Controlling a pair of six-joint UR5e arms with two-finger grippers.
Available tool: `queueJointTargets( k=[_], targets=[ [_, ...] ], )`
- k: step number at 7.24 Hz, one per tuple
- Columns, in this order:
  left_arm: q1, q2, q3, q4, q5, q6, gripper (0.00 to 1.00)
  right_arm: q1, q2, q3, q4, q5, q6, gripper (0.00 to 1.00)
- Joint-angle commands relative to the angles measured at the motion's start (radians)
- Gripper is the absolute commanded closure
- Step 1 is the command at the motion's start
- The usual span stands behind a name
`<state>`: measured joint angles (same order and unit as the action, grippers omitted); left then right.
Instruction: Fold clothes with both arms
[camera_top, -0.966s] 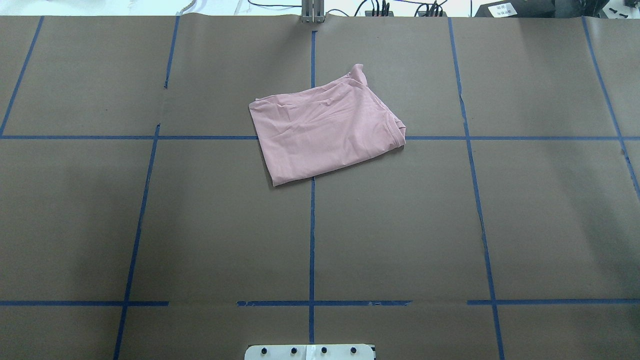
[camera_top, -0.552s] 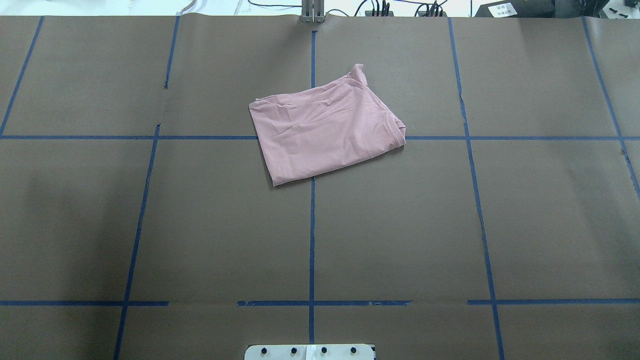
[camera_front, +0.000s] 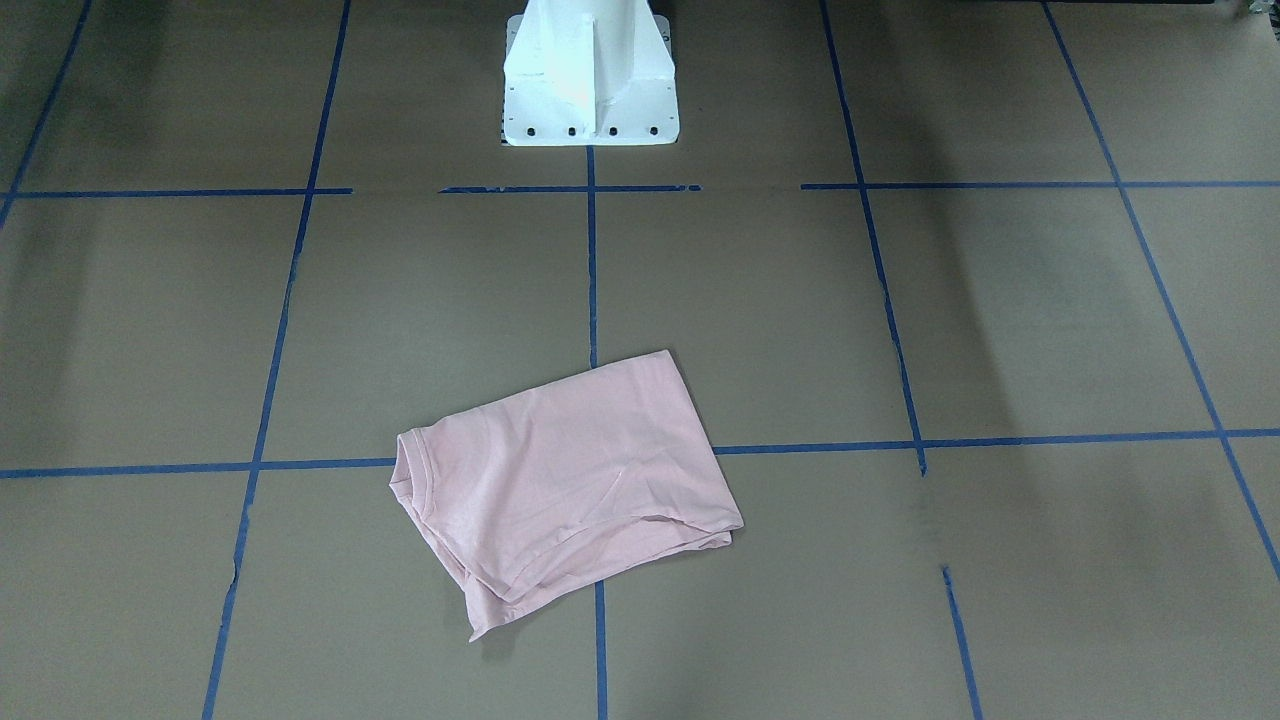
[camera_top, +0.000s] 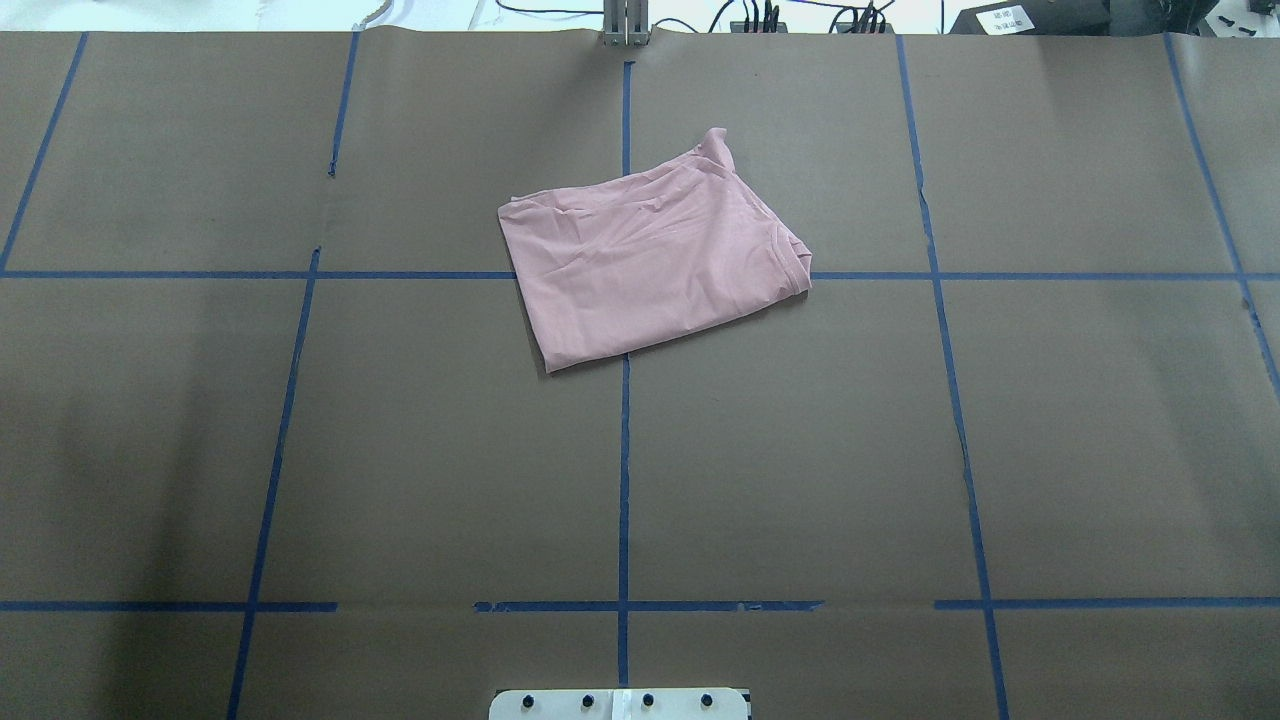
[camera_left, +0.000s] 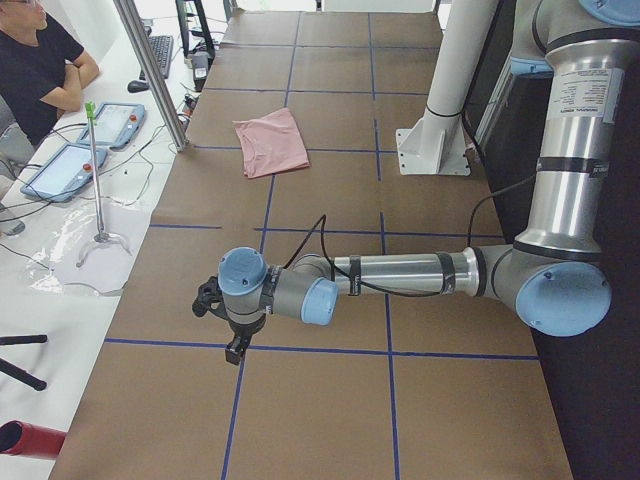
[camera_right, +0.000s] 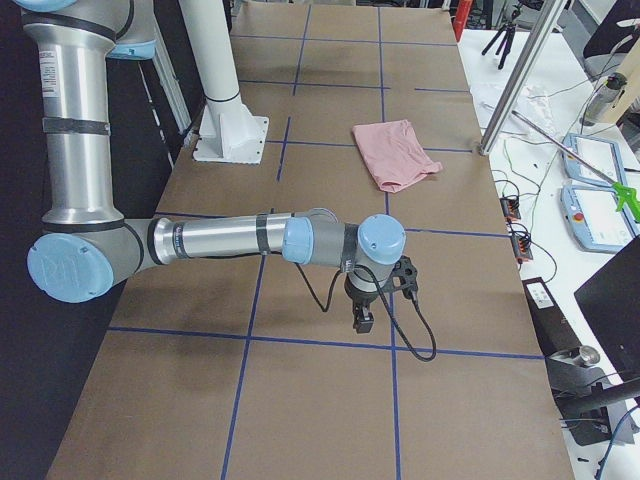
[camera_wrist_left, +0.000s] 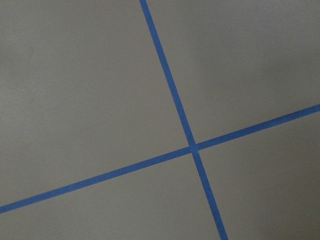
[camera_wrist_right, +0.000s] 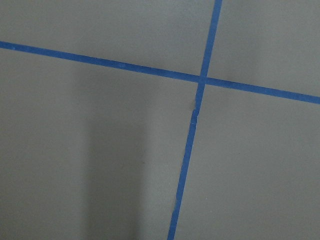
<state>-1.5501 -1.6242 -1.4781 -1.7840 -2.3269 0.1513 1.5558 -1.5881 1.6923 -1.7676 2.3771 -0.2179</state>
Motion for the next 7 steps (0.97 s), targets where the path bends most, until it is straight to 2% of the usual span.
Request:
queueJointTargets(
  k=[1,7],
  targets=[
    [0.001,0.045,-0.117,0.145,0.038,-0.001,0.00,0.000,-0.013,-0.009,0.000,-0.006,0.018,0.00],
    [0.001,0.066,-0.133,0.146,0.029,-0.001,0.00,0.000,0.003,-0.002,0.010,-0.006,0.132,0.00]
  ],
)
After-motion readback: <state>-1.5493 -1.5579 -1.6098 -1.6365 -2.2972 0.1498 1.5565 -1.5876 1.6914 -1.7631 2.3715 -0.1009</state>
